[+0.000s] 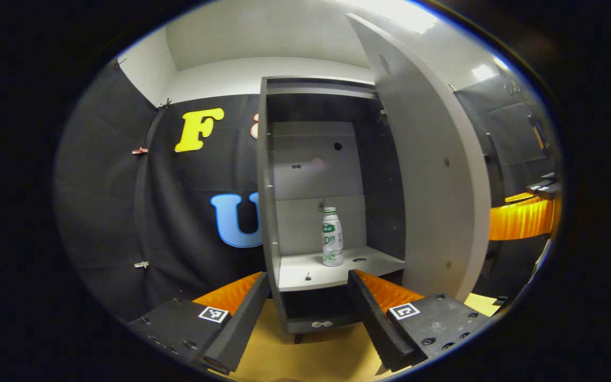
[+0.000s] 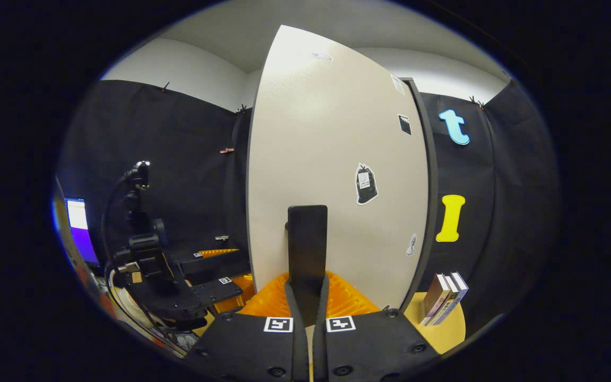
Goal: Open the cabinet door with the right hand, grasp the bottle in the cabinet with the left hand and place it on the coaster, then close the cabinet door with the right hand.
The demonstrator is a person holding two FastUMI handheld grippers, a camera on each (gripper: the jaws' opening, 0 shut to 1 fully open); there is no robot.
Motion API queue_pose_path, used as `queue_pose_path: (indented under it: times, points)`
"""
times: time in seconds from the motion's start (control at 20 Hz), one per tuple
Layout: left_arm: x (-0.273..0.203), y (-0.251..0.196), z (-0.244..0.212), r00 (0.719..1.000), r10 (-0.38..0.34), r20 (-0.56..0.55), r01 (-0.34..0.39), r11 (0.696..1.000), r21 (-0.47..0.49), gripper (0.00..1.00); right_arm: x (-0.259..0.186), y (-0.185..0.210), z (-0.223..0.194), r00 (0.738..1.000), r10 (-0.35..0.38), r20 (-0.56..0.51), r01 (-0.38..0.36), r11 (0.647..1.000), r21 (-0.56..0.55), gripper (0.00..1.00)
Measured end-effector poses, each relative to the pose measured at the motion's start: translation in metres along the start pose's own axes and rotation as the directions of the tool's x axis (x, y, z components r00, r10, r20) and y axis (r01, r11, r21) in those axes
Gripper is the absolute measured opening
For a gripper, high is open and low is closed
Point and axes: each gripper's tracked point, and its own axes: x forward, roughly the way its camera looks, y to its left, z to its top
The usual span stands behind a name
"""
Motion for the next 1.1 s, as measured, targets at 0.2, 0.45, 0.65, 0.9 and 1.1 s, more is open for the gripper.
queue_pose_path:
  times: [0.2, 0.45, 0.65, 0.9, 1.1]
  points:
    - [0.008, -0.041, 0.002, 0.998, -0.060, 0.006, 0.060, 0.998, 0.001, 0.94, -0.021, -0.023, 0.000, 0.999, -0.042, 0.014, 0.042, 0.999, 0.007, 0.09]
    - [0.015, -0.074, 0.006, 0.995, -0.100, 0.017, 0.100, 0.995, 0.016, 0.94, -0.047, -0.055, 0.003, 0.991, -0.131, 0.031, 0.131, 0.991, 0.005, 0.09]
    - [0.016, -0.090, 0.000, 0.994, -0.112, -0.001, 0.112, 0.993, 0.031, 0.94, -0.062, -0.086, 0.005, 0.974, -0.223, 0.033, 0.222, 0.975, 0.008, 0.08]
    - [0.014, -0.096, 0.002, 0.995, -0.101, -0.001, 0.101, 0.994, 0.036, 0.94, -0.074, -0.121, 0.005, 0.953, -0.302, 0.040, 0.302, 0.953, -0.002, 0.08]
    - [0.016, -0.091, -0.004, 0.996, -0.093, -0.015, 0.093, 0.995, 0.037, 0.94, -0.078, -0.145, 0.007, 0.933, -0.358, 0.042, 0.359, 0.933, -0.012, 0.06]
